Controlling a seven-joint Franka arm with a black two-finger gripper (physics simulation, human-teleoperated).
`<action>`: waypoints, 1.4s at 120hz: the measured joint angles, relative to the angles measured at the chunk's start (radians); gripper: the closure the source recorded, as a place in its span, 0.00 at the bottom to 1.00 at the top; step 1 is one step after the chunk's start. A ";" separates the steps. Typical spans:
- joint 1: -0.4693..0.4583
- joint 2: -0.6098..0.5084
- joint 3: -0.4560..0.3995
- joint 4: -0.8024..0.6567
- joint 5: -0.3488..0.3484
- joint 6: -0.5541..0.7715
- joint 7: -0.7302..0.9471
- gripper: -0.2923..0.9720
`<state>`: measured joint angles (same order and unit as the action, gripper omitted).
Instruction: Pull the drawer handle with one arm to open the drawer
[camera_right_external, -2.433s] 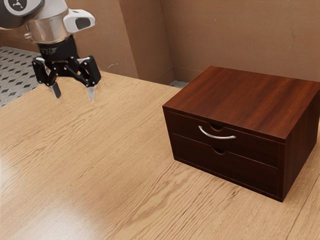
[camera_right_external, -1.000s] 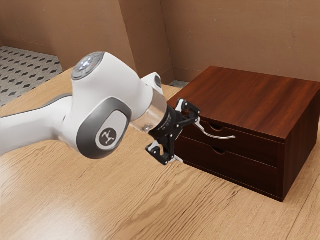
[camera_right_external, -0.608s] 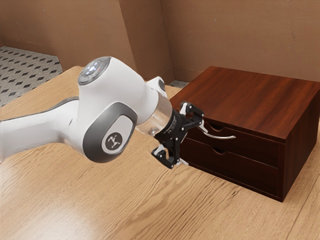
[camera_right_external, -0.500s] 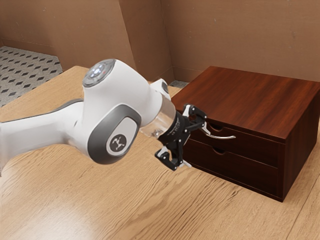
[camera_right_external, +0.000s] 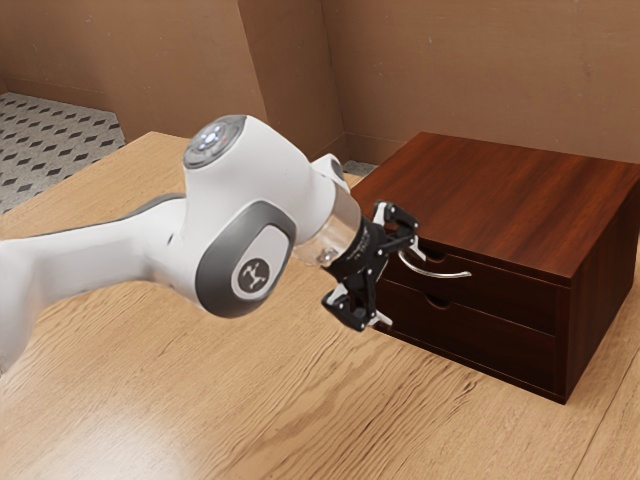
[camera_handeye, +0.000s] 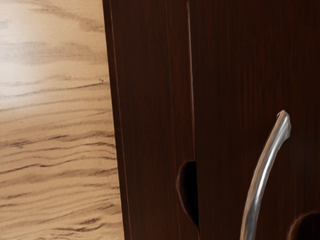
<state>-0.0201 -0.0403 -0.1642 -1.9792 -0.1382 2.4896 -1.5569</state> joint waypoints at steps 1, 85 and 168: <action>0.000 0.001 0.000 0.001 0.000 0.000 0.000 0.23; -0.007 0.030 0.001 -0.005 0.002 0.005 -0.019 0.29; -0.017 -0.050 0.004 -0.052 0.002 -0.039 -0.023 0.83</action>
<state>-0.0373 -0.0902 -0.1605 -2.0309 -0.1366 2.4503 -1.5797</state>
